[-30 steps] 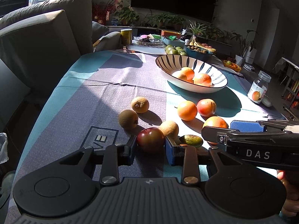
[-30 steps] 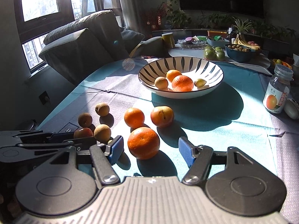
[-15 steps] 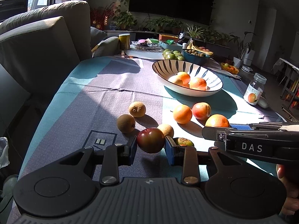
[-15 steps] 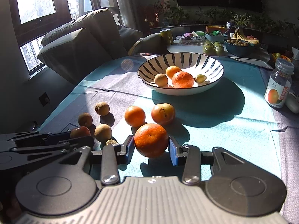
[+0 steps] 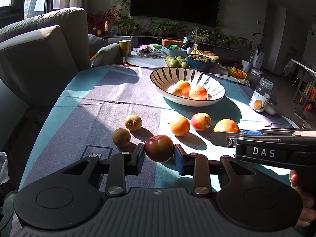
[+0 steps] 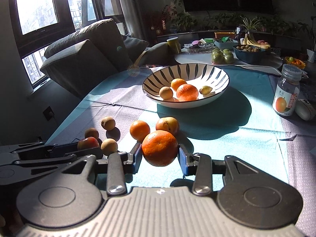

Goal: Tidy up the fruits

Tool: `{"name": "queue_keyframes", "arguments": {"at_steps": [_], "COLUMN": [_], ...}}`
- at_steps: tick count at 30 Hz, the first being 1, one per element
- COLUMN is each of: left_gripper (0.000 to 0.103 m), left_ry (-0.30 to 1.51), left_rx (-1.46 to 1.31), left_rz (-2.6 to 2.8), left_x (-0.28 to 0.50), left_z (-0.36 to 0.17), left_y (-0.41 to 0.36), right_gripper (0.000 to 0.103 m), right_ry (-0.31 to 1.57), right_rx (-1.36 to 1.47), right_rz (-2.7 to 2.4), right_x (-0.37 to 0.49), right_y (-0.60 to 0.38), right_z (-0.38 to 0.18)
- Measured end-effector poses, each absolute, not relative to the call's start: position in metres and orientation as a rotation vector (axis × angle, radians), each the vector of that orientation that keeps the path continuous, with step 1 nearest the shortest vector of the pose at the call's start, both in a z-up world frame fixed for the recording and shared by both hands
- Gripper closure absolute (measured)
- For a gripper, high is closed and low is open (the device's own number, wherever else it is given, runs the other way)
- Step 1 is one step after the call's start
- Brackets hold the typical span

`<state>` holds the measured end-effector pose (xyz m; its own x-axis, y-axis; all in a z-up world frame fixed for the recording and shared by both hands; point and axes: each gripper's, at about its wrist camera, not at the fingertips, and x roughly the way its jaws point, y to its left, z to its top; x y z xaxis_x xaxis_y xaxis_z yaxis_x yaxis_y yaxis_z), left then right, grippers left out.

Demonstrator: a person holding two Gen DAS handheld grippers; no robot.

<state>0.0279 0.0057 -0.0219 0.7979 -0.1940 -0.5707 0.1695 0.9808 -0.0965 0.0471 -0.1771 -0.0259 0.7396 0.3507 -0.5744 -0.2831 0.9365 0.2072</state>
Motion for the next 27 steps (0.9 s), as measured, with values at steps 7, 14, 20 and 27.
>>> {"name": "queue_keyframes", "arguments": {"at_steps": [7, 14, 20, 27], "left_gripper": [0.073, 0.073, 0.073, 0.073], "left_ry": [0.611, 0.612, 0.622, 0.615], "left_rx": [-0.029, -0.020, -0.014, 0.004], "left_rz": [-0.207, -0.220, -0.226, -0.238], "left_x": [0.029, 0.034, 0.040, 0.048], "left_z": [-0.020, -0.019, -0.020, -0.018], "left_y": [-0.002, -0.009, -0.014, -0.022], "right_gripper": [0.025, 0.025, 0.025, 0.025], "right_ry": [0.641, 0.637, 0.642, 0.640], "right_rx": [0.127, 0.141, 0.151, 0.154], "right_rz": [0.337, 0.329, 0.318, 0.306], "right_x": [0.047, 0.050, 0.054, 0.061], "right_y": [-0.184, -0.191, -0.199, -0.204], "right_z": [-0.024, -0.023, -0.025, -0.025]}}
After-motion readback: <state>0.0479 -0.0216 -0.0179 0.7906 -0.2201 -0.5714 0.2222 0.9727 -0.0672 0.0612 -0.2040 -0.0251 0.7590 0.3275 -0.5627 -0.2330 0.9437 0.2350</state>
